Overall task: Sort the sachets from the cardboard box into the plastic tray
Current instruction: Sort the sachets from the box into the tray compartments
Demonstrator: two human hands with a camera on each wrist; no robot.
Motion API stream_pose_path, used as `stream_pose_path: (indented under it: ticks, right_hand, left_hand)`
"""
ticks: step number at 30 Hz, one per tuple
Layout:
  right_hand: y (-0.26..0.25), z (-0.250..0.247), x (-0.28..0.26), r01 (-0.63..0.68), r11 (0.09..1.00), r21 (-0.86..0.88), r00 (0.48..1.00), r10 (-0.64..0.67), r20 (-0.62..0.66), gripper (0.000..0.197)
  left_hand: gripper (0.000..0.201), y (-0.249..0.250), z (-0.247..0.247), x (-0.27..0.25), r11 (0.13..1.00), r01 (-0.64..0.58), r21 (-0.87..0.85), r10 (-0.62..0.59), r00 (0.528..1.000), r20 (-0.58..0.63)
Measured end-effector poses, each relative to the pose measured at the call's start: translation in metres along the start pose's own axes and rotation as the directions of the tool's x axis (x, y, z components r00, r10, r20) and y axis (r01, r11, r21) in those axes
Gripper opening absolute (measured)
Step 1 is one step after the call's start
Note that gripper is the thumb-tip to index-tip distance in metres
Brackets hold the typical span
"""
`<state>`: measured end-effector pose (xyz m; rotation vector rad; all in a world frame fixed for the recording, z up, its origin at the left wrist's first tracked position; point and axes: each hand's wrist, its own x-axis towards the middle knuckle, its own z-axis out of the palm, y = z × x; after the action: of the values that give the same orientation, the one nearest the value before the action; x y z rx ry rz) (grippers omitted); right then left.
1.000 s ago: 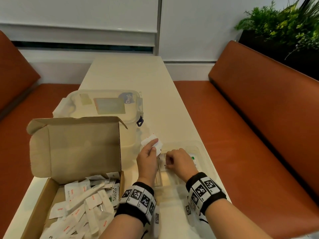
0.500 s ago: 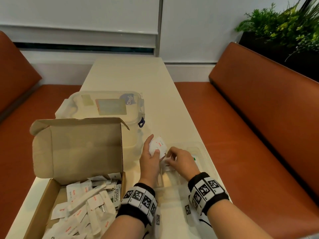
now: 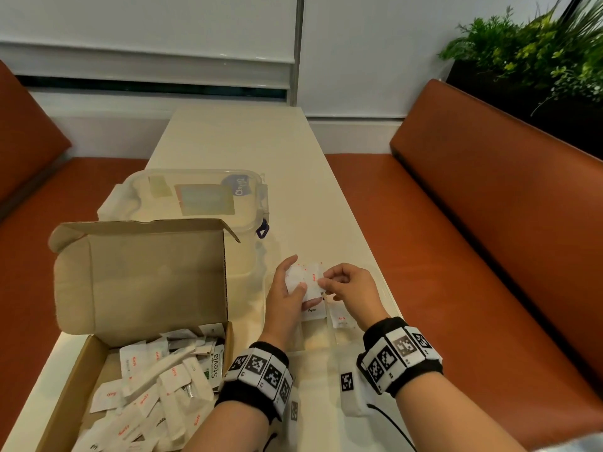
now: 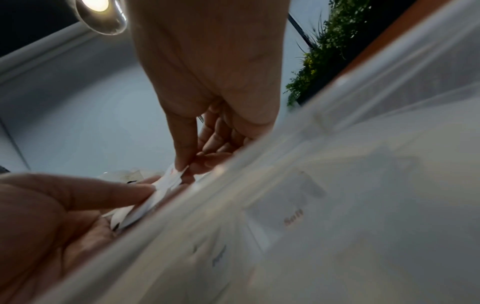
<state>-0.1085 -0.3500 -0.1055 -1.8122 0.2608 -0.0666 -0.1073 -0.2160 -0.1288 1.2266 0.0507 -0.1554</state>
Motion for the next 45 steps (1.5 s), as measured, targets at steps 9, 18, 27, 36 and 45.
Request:
stream_pose_path:
  ticks: [9, 18, 27, 36, 45]
  right_hand:
    - [0.0, 0.0, 0.004, -0.012, 0.999, 0.036, 1.0, 0.013, -0.013, 0.014]
    - [0.004, -0.009, -0.002, -0.148, 0.847, 0.51, 0.989, 0.139, 0.056, 0.017]
    - [0.009, -0.004, -0.003, -0.091, 0.95, 0.298, 0.996, 0.079, 0.051, 0.011]
    - [0.013, -0.011, 0.005, -0.035, 0.997, 0.075, 0.999, 0.037, -0.021, 0.011]
    - [0.012, -0.006, 0.001, 0.035, 0.993, -0.11, 0.993, -0.022, 0.113, 0.011]
  left_hand:
    - [0.043, -0.003, 0.001, -0.001, 0.998, -0.02, 0.053, 0.017, 0.998, 0.068]
    - [0.022, -0.008, 0.004, 0.005, 0.997, 0.041, 0.061, -0.039, 0.998, -0.04]
    - [0.011, -0.012, -0.001, 0.006, 0.977, -0.037, 0.211, 0.056, 0.995, -0.085]
    - [0.01, -0.01, 0.001, 0.006, 0.988, -0.038, 0.152, 0.06, 0.988, -0.143]
    - [0.006, -0.012, 0.0, 0.006, 0.972, -0.031, 0.234, 0.057, 0.993, -0.107]
